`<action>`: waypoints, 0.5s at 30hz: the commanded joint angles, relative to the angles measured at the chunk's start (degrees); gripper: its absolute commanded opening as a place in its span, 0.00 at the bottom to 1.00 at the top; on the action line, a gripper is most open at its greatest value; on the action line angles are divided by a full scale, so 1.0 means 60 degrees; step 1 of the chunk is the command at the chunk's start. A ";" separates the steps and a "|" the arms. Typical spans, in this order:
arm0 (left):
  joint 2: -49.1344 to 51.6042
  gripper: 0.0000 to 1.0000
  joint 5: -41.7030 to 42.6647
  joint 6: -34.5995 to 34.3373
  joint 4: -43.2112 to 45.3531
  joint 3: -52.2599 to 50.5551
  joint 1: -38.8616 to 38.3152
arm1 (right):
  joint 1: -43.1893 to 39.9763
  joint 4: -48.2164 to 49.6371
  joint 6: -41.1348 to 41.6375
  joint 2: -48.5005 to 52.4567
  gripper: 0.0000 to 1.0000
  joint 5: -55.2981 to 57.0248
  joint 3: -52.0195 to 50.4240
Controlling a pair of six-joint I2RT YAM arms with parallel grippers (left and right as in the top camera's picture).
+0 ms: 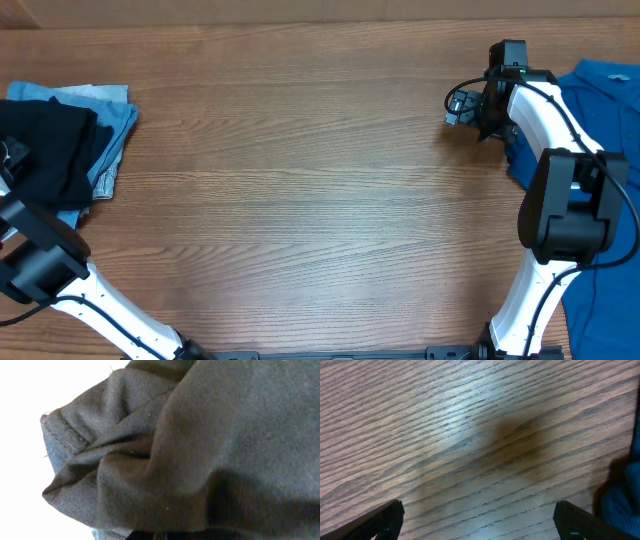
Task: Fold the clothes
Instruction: 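Release the bundle on the stack and raise the left gripper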
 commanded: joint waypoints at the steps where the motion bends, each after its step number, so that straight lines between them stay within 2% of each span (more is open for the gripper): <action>1: -0.0543 0.04 0.1122 0.0182 -0.0295 0.0969 0.0149 | -0.0018 0.0036 0.0007 -0.0051 1.00 0.0058 -0.0040; 6: -0.2350 0.04 0.1931 -0.0025 -0.0415 0.1654 -0.0616 | -0.0018 0.0036 0.0007 -0.0051 1.00 0.0058 -0.0040; 7: -0.2568 0.09 0.2350 -0.0044 -0.0433 0.1654 -0.0841 | -0.0018 0.0036 0.0007 -0.0051 1.00 0.0058 -0.0040; 8: -0.2769 0.17 0.2707 -0.0047 -0.0423 0.1654 -0.1155 | -0.0018 0.0036 0.0007 -0.0051 1.00 0.0058 -0.0040; 9: -0.2900 0.31 0.2962 -0.0080 -0.0335 0.1654 -0.1526 | -0.0018 0.0036 0.0007 -0.0051 1.00 0.0058 -0.0040; 10: -0.2911 0.59 0.3089 -0.0080 -0.0266 0.1654 -0.1836 | -0.0018 0.0036 0.0007 -0.0051 1.00 0.0058 -0.0040; 11: -0.2900 1.00 0.3144 -0.0193 -0.0237 0.1639 -0.2259 | -0.0018 0.0036 0.0007 -0.0051 1.00 0.0058 -0.0040; 15: -0.2881 1.00 0.3136 -0.0357 -0.0346 0.1606 -0.3289 | -0.0018 0.0036 0.0007 -0.0051 1.00 0.0058 -0.0040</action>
